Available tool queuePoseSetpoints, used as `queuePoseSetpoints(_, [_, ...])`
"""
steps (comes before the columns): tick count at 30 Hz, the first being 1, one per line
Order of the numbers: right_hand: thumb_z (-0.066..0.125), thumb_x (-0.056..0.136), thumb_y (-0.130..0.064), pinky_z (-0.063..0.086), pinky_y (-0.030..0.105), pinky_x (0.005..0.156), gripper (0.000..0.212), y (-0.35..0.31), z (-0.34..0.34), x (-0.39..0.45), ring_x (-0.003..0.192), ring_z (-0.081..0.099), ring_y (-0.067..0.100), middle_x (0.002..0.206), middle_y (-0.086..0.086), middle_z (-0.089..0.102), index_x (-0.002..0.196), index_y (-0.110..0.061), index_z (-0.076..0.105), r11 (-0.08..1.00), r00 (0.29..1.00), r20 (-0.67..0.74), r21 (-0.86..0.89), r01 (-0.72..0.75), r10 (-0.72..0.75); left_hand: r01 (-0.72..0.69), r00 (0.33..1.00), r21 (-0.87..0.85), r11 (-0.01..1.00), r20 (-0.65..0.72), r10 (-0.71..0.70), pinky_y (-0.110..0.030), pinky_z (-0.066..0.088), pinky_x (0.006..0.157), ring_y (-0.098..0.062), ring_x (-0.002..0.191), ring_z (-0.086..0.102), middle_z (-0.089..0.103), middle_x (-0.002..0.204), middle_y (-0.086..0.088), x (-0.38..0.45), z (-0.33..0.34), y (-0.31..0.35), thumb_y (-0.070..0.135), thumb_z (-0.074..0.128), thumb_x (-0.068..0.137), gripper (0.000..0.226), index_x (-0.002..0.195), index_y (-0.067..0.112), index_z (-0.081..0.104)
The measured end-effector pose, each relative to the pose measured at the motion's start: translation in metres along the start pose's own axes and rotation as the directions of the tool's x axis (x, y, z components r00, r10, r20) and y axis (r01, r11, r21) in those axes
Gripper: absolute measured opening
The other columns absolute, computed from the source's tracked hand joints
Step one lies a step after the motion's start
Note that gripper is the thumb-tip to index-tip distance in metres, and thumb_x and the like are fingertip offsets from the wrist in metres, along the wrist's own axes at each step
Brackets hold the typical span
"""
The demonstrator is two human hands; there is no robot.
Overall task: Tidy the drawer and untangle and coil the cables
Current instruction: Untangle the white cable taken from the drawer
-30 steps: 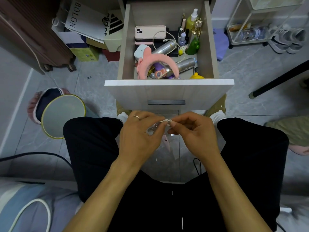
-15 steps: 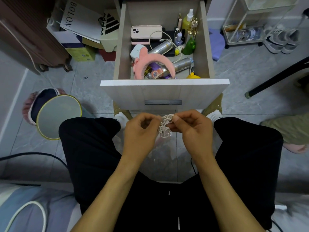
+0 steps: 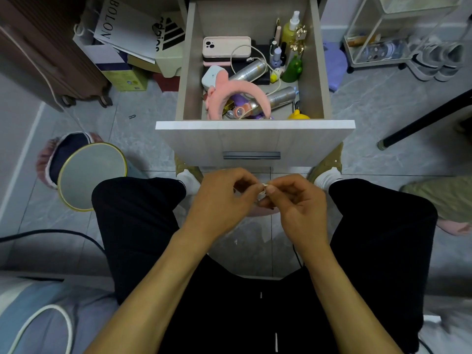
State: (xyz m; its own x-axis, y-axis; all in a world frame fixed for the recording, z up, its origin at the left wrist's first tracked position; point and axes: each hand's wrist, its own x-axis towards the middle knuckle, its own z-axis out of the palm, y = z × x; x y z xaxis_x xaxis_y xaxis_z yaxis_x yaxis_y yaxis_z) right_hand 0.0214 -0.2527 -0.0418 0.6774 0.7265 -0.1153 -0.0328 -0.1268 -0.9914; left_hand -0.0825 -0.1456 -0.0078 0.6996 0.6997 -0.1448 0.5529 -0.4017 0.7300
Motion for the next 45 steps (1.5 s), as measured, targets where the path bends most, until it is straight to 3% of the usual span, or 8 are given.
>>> queuePoseSetpoints(9, [0.054, 0.096, -0.005, 0.049, 0.025, 0.047, 0.012, -0.009, 0.010, -0.001, 0.051, 0.060, 0.015, 0.071, -0.002, 0.066, 0.090, -0.013, 0.059, 0.994, 0.998, -0.053, 0.094, 0.050, -0.045, 0.177, 0.979, -0.415, 0.893, -0.016, -0.202, -0.018, 0.054, 0.076, -0.007, 0.080, 0.066, 0.070, 0.081, 0.006, -0.001, 0.012, 0.000, 0.022, 0.062, 0.094, 0.012, 0.088, 0.015, 0.070])
queuePoseSetpoints(13, [0.062, 0.093, -0.013, 0.053, 0.024, 0.054, 0.009, -0.003, 0.003, 0.005, 0.060, 0.064, 0.014, 0.081, -0.009, 0.067, 0.093, -0.022, 0.062, 0.989, 0.998, -0.001, -0.137, 0.056, -0.056, 0.122, 0.984, -0.272, 0.955, -0.090, -0.151, -0.009, 0.048, 0.070, 0.001, 0.078, 0.061, 0.064, 0.078, 0.015, -0.005, 0.011, -0.002, 0.025, 0.062, 0.094, 0.010, 0.084, 0.026, 0.063])
queuePoseSetpoints(19, [0.063, 0.092, -0.016, 0.044, 0.008, 0.068, 0.011, 0.006, -0.003, 0.012, 0.077, 0.058, 0.002, 0.093, -0.005, 0.067, 0.098, -0.015, 0.072, 0.772, 0.913, 0.185, -0.487, 0.407, -0.364, 0.001, 0.992, -0.078, 0.997, -0.124, -0.011, -0.008, 0.044, 0.074, 0.001, 0.085, 0.058, 0.061, 0.078, 0.018, -0.010, 0.007, -0.004, 0.024, 0.062, 0.093, 0.010, 0.083, 0.024, 0.061])
queuePoseSetpoints(27, [0.055, 0.096, -0.007, 0.051, 0.022, 0.052, 0.016, -0.011, 0.010, -0.003, 0.055, 0.061, 0.015, 0.074, -0.005, 0.064, 0.091, -0.021, 0.060, 0.997, 0.997, -0.012, 0.007, 0.071, -0.071, 0.269, 0.945, -0.468, 0.842, -0.038, -0.324, -0.012, 0.049, 0.065, -0.004, 0.072, 0.062, 0.068, 0.080, 0.001, -0.009, 0.013, -0.011, 0.021, 0.061, 0.094, 0.012, 0.086, 0.015, 0.068])
queuePoseSetpoints(32, [0.065, 0.089, -0.025, 0.052, 0.018, 0.060, 0.011, -0.004, 0.002, 0.008, 0.069, 0.063, 0.009, 0.082, -0.017, 0.064, 0.088, -0.035, 0.061, 0.933, 0.975, 0.214, -0.333, 0.137, -0.066, 0.193, 0.966, -0.331, 0.924, -0.100, -0.238, -0.008, 0.045, 0.068, 0.004, 0.074, 0.059, 0.063, 0.080, 0.011, -0.018, 0.006, -0.017, 0.023, 0.061, 0.094, 0.010, 0.084, 0.024, 0.061])
queuePoseSetpoints(36, [0.067, 0.090, -0.020, 0.048, 0.017, 0.065, 0.005, -0.001, -0.004, 0.013, 0.073, 0.060, 0.009, 0.084, -0.009, 0.063, 0.092, -0.019, 0.071, 0.823, 0.905, 0.291, -0.395, 0.409, -0.310, 0.149, 0.979, -0.301, 0.942, -0.086, -0.182, -0.009, 0.046, 0.065, 0.002, 0.072, 0.059, 0.063, 0.077, 0.010, -0.022, 0.005, -0.015, 0.023, 0.061, 0.094, 0.009, 0.085, 0.021, 0.061])
queuePoseSetpoints(42, [0.052, 0.092, -0.008, 0.042, 0.024, 0.051, 0.021, -0.010, 0.000, 0.009, 0.054, 0.049, 0.016, 0.071, 0.008, 0.056, 0.077, -0.018, 0.063, 0.965, 0.974, 0.218, 0.236, -0.113, 0.060, 0.159, 0.969, -0.424, 0.892, -0.104, -0.223, -0.014, 0.047, 0.059, -0.001, 0.064, 0.058, 0.064, 0.072, 0.006, -0.014, 0.008, -0.011, 0.021, 0.061, 0.094, 0.012, 0.082, 0.021, 0.060])
queuePoseSetpoints(45, [0.048, 0.095, -0.008, 0.039, 0.016, 0.048, 0.026, -0.024, 0.001, 0.012, 0.047, 0.043, 0.009, 0.063, 0.019, 0.044, 0.074, -0.002, 0.061, 0.959, 0.943, 0.256, 0.133, -0.250, 0.210, 0.135, 0.973, -0.359, 0.923, -0.130, -0.193, -0.018, 0.048, 0.060, -0.005, 0.066, 0.058, 0.063, 0.074, 0.006, -0.015, 0.010, -0.011, 0.024, 0.061, 0.094, 0.011, 0.084, 0.020, 0.060])
